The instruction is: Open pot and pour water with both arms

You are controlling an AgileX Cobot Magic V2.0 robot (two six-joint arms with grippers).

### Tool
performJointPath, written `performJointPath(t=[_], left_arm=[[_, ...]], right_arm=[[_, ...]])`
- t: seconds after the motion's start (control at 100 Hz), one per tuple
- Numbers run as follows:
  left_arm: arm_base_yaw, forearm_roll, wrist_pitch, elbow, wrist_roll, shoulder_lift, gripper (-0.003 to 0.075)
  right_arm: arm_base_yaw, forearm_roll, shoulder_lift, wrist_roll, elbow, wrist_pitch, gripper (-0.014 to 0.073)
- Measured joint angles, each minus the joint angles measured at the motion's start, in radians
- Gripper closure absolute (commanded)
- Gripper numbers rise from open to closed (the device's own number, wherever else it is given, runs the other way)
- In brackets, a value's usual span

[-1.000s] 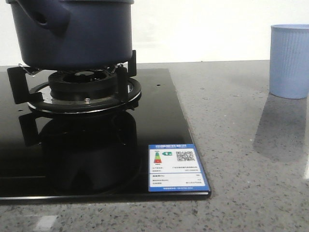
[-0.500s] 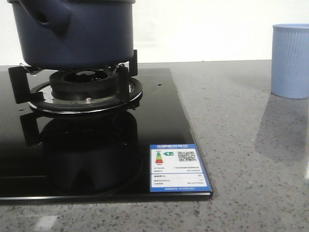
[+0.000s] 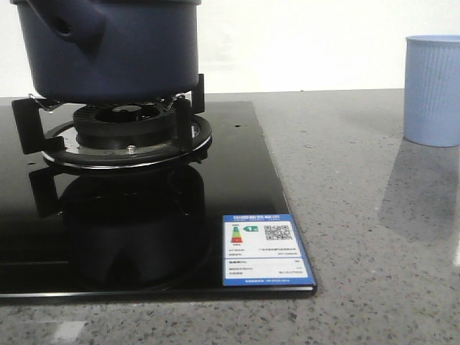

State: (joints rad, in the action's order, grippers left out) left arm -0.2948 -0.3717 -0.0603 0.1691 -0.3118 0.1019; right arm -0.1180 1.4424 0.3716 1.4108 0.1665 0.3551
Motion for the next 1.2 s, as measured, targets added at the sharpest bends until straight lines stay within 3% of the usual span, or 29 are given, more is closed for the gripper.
performJointPath(t=[0.31, 0.42, 0.53, 0.7, 1.2], left_arm=[[0.02, 0.031, 0.0, -0.012, 0.0, 0.0, 0.0739], [0.12, 0.071, 0.048, -0.028, 0.024, -0.004, 0.0739], [0.242, 0.172, 0.109, -0.077, 0.155, -0.045, 0.0739], [0.34, 0.233, 0.166, -0.17, 0.246, -0.106, 0.0739], [0.347, 0.267, 0.2, -0.17, 0.262, -0.106, 0.0739]], right_arm=[[0.0, -0.002, 0.0, 0.001, 0.0, -0.002, 0.066], [0.0, -0.002, 0.0, 0.002, 0.0, -0.002, 0.066], [0.0, -0.002, 0.0, 0.004, 0.0, -0.002, 0.066], [0.0, -0.002, -0.002, 0.004, 0.0, -0.002, 0.066], [0.0, -0.002, -0.002, 0.004, 0.0, -0.005, 0.066]])
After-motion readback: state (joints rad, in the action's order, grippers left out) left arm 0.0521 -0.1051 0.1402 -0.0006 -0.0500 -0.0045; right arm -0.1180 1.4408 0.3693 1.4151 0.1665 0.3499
